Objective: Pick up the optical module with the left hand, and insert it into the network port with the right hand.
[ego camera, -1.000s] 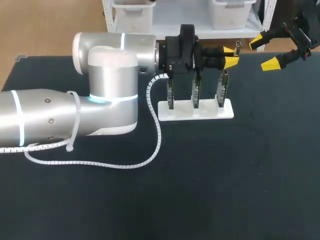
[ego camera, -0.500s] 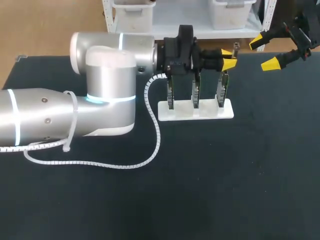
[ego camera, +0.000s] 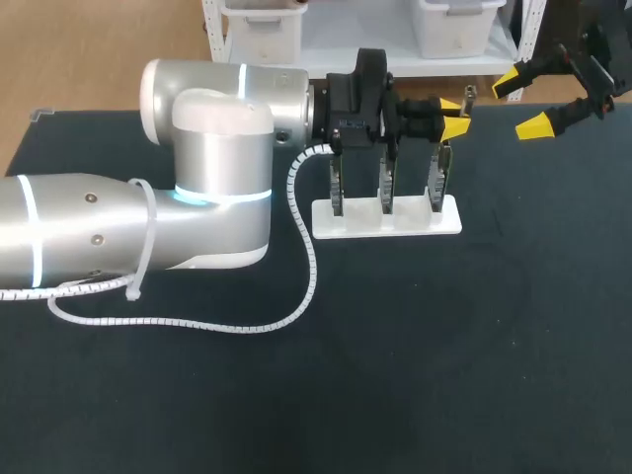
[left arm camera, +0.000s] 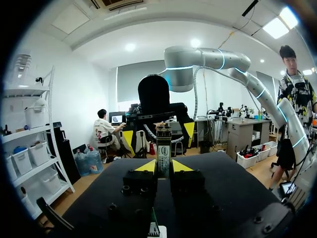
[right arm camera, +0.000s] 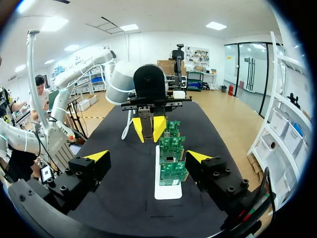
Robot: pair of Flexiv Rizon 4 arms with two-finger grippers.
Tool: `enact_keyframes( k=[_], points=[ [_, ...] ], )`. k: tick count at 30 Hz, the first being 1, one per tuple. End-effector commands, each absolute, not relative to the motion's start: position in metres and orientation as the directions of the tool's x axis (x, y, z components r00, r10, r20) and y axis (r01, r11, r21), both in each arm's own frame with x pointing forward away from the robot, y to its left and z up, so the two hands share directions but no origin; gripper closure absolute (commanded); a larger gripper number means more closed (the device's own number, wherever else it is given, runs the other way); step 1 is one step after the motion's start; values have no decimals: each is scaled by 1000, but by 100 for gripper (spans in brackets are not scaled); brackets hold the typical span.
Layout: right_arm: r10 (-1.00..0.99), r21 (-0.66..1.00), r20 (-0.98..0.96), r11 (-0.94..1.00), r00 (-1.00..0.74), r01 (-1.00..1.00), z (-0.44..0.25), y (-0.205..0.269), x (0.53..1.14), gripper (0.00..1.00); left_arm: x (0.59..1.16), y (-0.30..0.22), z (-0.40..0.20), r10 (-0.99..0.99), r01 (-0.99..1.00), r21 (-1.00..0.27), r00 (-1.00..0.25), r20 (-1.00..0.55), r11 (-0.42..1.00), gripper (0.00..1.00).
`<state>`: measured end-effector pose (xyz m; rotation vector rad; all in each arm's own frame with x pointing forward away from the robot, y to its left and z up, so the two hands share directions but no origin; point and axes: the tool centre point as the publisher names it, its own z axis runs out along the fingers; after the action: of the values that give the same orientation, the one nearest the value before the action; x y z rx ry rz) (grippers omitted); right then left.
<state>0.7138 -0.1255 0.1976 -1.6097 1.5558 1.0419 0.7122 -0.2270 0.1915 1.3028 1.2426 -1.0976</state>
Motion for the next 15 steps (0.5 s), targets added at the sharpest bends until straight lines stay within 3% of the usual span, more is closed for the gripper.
enact_keyframes(
  k=[1,15],
  points=[
    [-470,68,-883,-75,-25,-995,198,-125,714,0,709,-227,190,98,997,69,67,-993,24,100],
    [-451,28,-892,-68,6,-997,213,-119,714,0,709,-227,190,98,997,69,67,-993,24,100]
  ],
)
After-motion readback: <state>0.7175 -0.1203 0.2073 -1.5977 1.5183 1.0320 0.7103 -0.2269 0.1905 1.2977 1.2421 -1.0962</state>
